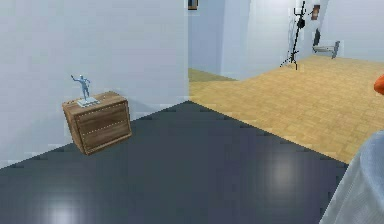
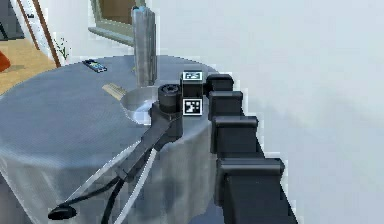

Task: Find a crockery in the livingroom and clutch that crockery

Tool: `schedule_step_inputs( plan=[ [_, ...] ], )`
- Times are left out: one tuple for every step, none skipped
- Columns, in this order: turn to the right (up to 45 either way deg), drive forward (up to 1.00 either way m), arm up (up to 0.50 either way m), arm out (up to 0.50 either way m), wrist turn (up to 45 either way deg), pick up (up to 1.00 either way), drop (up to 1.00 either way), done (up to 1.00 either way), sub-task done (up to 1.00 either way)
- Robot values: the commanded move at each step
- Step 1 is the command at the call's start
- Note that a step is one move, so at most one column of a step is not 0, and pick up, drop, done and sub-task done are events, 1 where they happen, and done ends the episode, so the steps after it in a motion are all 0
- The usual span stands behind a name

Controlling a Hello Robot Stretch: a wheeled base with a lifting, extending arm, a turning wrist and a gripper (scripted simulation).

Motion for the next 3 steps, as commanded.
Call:
schedule_step_inputs(
  plan=[
    [0.0, 0.0, 0.0, 0.0, 45.0, 0.0, 0.0, 0.0, 0.0],
    [0.0, 0.0, 0.0, 0.0, 45.0, 0.0, 0.0, 0.0, 0.0],
    [0.0, 0.0, 0.0, 0.0, 21.0, 0.0, 0.0, 0.0, 0.0]
  ],
)
